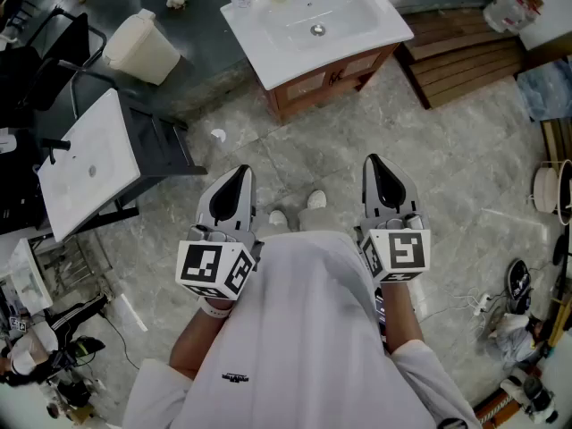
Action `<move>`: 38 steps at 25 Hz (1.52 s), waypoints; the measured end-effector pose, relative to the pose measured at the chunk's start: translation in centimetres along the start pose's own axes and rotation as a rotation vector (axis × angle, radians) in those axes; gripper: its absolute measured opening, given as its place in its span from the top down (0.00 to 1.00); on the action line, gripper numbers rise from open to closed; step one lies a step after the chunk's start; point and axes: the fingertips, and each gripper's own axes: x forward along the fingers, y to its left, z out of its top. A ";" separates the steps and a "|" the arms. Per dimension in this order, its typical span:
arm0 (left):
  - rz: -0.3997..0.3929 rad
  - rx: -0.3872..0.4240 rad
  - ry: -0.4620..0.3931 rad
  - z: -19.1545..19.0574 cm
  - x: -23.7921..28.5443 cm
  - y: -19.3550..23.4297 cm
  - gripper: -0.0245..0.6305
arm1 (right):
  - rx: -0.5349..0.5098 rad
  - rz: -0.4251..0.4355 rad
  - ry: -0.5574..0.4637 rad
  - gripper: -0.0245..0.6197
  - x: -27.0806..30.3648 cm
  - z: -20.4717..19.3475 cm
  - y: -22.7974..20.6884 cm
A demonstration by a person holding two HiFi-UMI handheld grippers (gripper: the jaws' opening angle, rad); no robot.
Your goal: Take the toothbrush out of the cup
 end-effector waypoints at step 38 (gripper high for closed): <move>0.028 -0.022 0.055 3.9 23.4 3.4 0.95 | 0.024 0.047 -0.014 0.95 18.5 3.2 -13.5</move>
